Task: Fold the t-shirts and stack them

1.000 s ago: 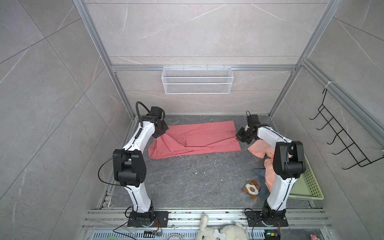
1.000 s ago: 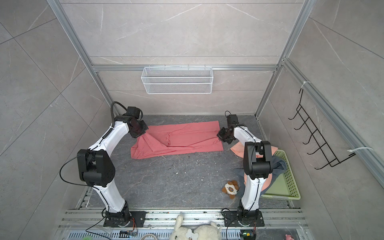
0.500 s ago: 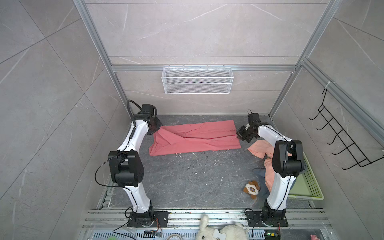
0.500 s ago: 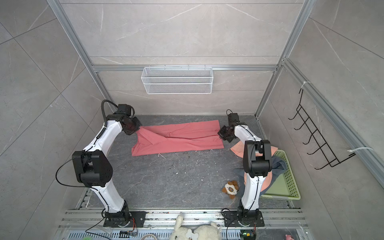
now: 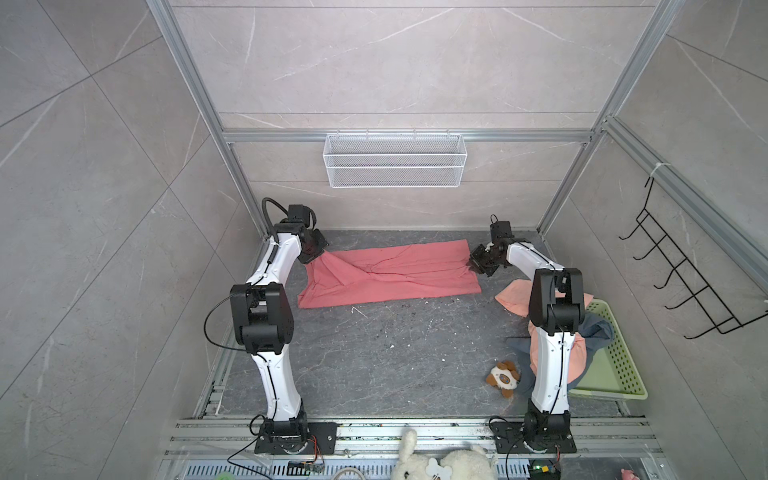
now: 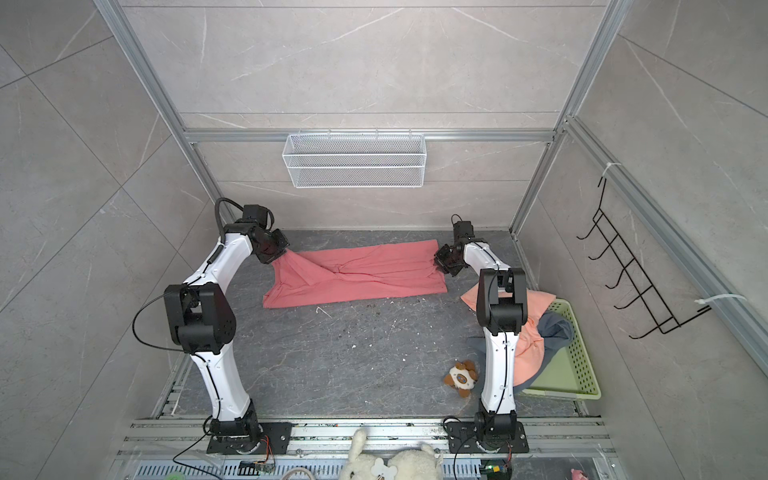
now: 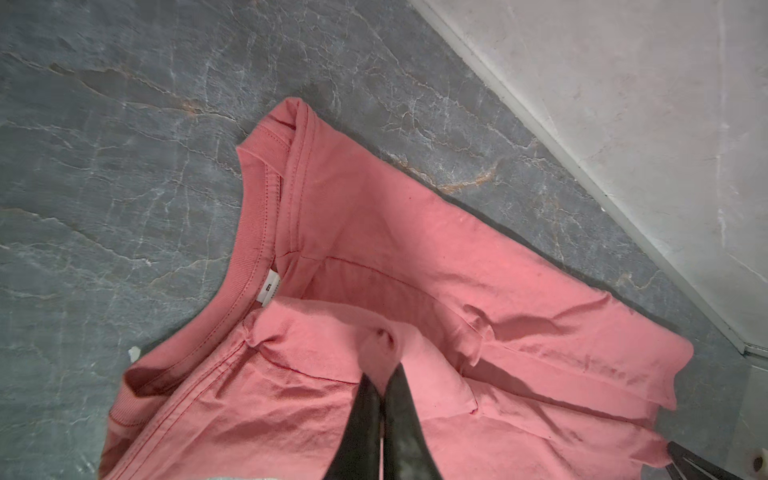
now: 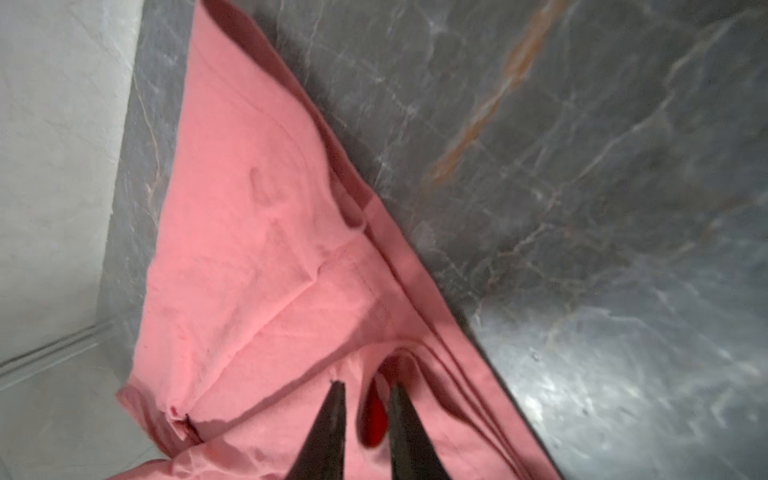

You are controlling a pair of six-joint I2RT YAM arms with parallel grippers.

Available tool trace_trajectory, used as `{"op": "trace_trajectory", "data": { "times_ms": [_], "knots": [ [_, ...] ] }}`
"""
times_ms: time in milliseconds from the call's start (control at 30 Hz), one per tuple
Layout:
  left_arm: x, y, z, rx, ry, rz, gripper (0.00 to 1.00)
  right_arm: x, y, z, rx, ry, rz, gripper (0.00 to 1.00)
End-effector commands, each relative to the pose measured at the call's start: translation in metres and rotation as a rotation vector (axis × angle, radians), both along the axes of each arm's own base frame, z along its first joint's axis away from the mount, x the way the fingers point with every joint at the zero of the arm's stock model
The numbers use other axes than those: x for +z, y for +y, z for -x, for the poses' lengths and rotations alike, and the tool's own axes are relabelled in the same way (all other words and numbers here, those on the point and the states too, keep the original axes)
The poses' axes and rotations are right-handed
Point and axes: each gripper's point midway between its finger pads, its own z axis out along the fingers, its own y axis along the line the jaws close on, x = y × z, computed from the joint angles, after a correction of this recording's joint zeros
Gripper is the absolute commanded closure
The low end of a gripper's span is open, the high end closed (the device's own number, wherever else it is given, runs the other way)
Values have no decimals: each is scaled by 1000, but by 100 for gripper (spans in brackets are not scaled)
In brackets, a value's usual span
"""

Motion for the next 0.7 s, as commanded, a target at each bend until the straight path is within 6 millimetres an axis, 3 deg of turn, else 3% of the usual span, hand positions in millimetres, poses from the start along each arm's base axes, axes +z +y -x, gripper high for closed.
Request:
{"op": "trace_trajectory", "data": {
  "times_ms": [0, 67, 267, 400, 533, 667],
  "knots": [
    [6, 4, -19, 6, -41, 39, 100, 14, -13, -29, -96, -84, -119, 75],
    [0, 9, -27, 31, -46, 85, 98, 23, -21, -42, -138, -134, -172, 73],
    [-14, 23, -44, 117, -57, 201, 67, 44, -24, -49, -107, -197, -166, 68],
    [-9, 32, -41, 149, -74, 169, 47, 50, -24, -25, -62, -181, -84, 66],
    [-4, 30, -30, 147, -86, 166, 39, 43, -18, 9, -11, -129, -36, 61],
    [-9, 12, -11, 116, -54, 166, 38, 37, -4, 38, 23, -99, -38, 59]
  ]
}}
